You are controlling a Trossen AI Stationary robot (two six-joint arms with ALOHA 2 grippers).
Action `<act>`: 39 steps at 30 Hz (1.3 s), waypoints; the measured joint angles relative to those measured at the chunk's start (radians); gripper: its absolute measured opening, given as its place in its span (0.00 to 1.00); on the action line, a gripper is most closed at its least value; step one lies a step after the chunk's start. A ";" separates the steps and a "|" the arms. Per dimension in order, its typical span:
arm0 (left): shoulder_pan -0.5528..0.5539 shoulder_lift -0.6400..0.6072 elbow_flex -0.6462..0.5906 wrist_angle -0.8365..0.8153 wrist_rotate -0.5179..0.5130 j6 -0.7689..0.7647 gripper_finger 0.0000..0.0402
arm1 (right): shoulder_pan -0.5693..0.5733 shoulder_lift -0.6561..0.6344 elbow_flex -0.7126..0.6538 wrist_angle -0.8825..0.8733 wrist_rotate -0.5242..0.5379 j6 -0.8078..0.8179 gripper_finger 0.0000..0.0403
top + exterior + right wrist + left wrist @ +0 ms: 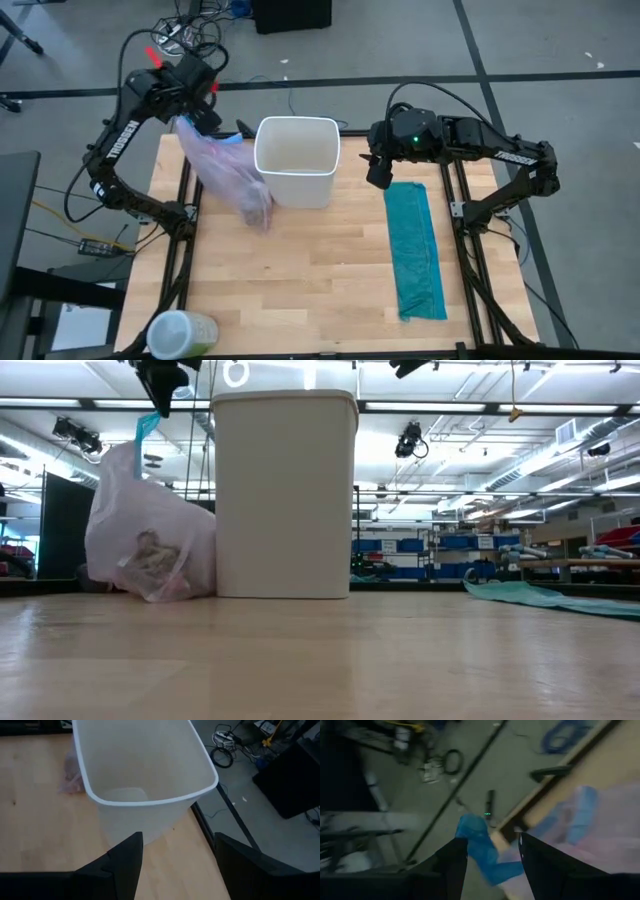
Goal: Place trash/remove bag and relplace
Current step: Remove the trash bag from the white trash bin, then put the blue trash bag into the white trash bin
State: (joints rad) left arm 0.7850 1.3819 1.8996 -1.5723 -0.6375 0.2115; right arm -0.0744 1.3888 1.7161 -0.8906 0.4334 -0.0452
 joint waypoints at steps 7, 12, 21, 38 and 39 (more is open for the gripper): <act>0.014 0.001 0.087 0.000 -0.184 -0.027 0.46 | -0.011 0.000 0.000 -0.027 -0.003 0.000 0.57; 0.013 -0.001 0.137 0.002 0.107 -0.173 0.46 | -0.017 0.000 0.000 -0.031 -0.018 0.001 0.57; -0.103 0.003 0.017 0.210 0.628 -0.414 0.46 | -0.072 -0.005 -0.087 -0.275 0.014 0.314 0.54; -0.384 -0.002 -0.176 0.589 0.819 -0.505 0.46 | 0.193 -0.167 -0.890 -0.036 -0.176 1.263 0.50; -0.389 -0.002 -0.176 0.595 0.822 -0.505 0.46 | 0.231 -0.189 -0.919 -0.028 -0.169 1.344 0.50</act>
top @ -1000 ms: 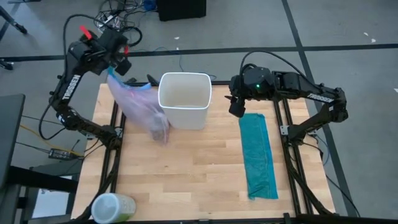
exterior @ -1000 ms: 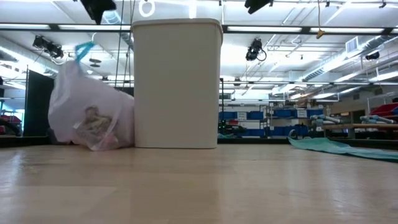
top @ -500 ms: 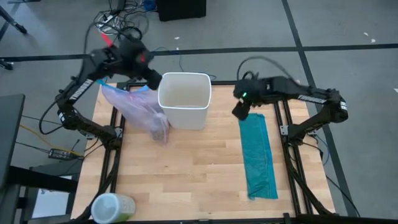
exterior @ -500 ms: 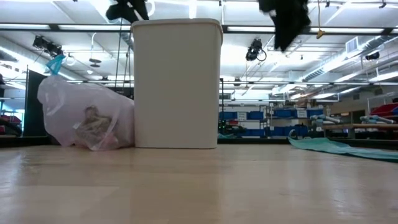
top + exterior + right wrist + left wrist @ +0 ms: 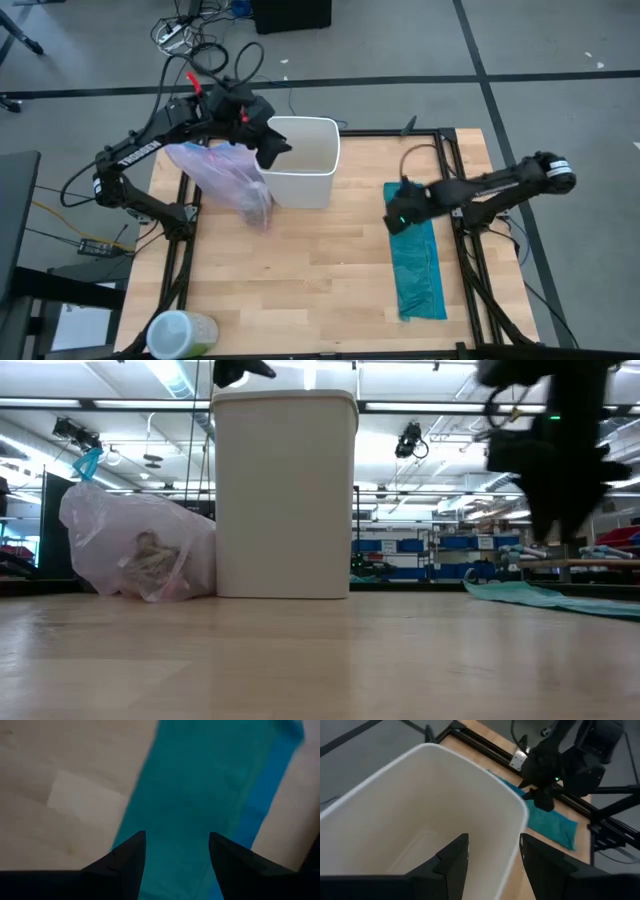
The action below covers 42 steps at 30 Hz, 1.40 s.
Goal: Place trash/remove bag and relplace
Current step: Put the blue trash bag into the white trash bin
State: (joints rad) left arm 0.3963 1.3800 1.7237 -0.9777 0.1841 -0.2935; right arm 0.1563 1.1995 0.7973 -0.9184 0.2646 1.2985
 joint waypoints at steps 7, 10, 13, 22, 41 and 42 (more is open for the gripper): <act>-0.011 0.000 0.000 0.000 -0.006 0.000 0.46 | 0.240 -0.039 -0.085 0.066 0.048 0.377 0.49; -0.012 0.000 0.000 0.000 -0.006 0.001 0.46 | 0.315 0.001 -0.086 0.059 0.053 0.481 0.48; -0.011 0.000 0.000 0.001 -0.007 0.000 0.46 | 0.382 0.043 -0.086 0.058 0.037 0.578 0.47; -0.011 0.000 0.000 -0.001 -0.007 0.000 0.46 | 0.503 0.113 -0.086 -0.075 -0.099 0.755 0.46; -0.011 0.000 0.000 0.000 -0.007 0.001 0.46 | 0.536 0.140 -0.142 -0.088 -0.161 0.859 0.46; -0.011 0.000 0.000 0.000 -0.007 0.001 0.46 | 0.536 0.140 -0.152 -0.072 -0.163 0.860 0.46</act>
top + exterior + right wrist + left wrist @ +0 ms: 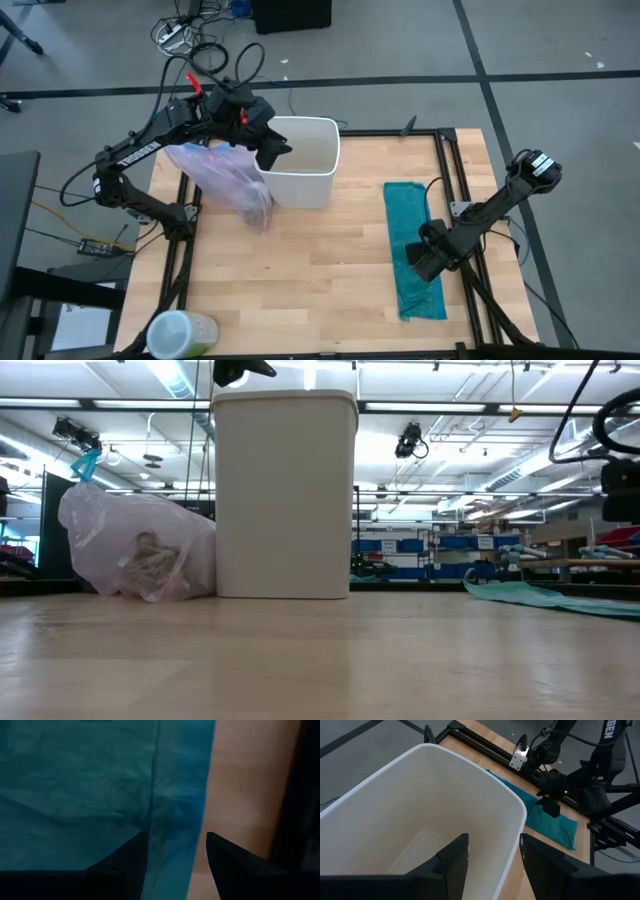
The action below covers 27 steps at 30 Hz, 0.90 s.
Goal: Place trash/remove bag and relplace
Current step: Put the blue trash bag into the white trash bin
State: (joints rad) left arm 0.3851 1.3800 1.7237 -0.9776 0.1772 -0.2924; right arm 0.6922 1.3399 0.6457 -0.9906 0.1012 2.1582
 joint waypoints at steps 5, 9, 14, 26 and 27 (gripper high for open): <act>0.000 0.000 0.000 0.000 0.000 0.000 0.46 | 0.000 -0.003 -0.059 0.122 0.000 0.000 0.46; 0.000 0.000 0.000 0.000 0.000 0.000 0.46 | 0.000 -0.005 -0.080 0.133 -0.020 0.022 0.45; 0.000 0.000 0.000 0.000 -0.024 0.000 0.46 | -0.001 -0.004 -0.083 0.134 -0.034 0.021 0.24; -0.030 0.000 -0.031 0.116 0.006 -0.068 0.46 | -0.066 0.003 0.025 0.144 0.000 -0.174 0.00; -0.037 0.000 -0.041 0.151 0.029 -0.079 0.46 | -0.080 0.003 0.046 0.145 0.007 -0.219 0.00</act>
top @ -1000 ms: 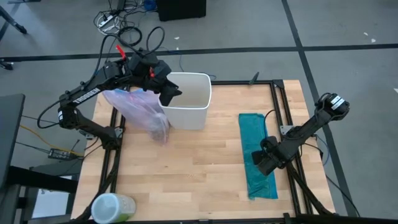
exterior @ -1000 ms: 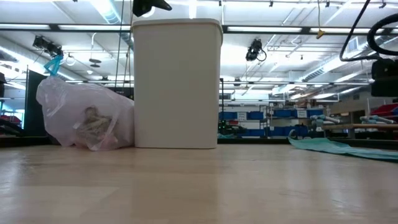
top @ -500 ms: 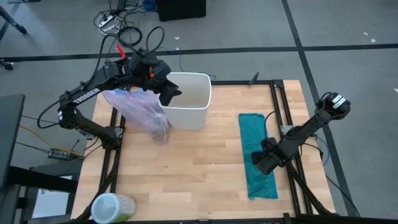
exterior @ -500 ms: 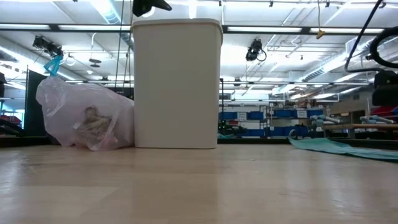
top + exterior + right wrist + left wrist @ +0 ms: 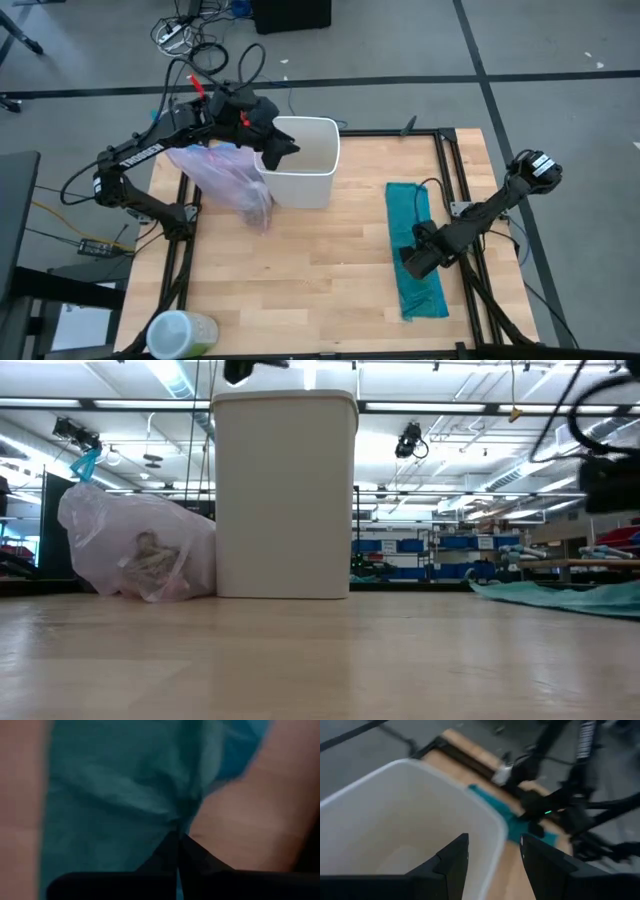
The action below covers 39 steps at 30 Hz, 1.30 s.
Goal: Place trash/remove bag and relplace
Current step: Put the blue trash bag into the white trash bin
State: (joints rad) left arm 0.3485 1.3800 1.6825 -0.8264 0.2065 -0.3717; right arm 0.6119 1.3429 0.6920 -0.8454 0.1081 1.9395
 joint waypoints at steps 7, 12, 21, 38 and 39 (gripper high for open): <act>-0.029 0.001 -0.101 0.252 0.131 -0.080 0.46 | -0.113 -0.001 0.259 -0.006 0.204 -0.372 0.00; -0.031 0.001 -0.140 0.254 0.140 -0.086 0.46 | -0.171 -0.003 0.492 -0.029 0.339 -0.779 0.00; -0.070 0.001 -0.191 0.248 0.161 -0.092 0.46 | -0.174 0.047 0.576 -0.104 0.173 -1.214 0.00; -0.200 -0.003 -0.543 0.832 0.256 -0.395 0.46 | -0.073 0.467 0.617 -0.270 0.134 -1.560 0.00; -0.202 -0.001 -0.556 0.872 0.260 -0.416 0.46 | -0.062 0.482 0.634 -0.290 0.156 -1.569 0.00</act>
State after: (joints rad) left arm 0.1468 1.3789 1.1262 0.0451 0.4669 -0.7882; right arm 0.5498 1.8247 1.3256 -1.1351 0.2646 0.3706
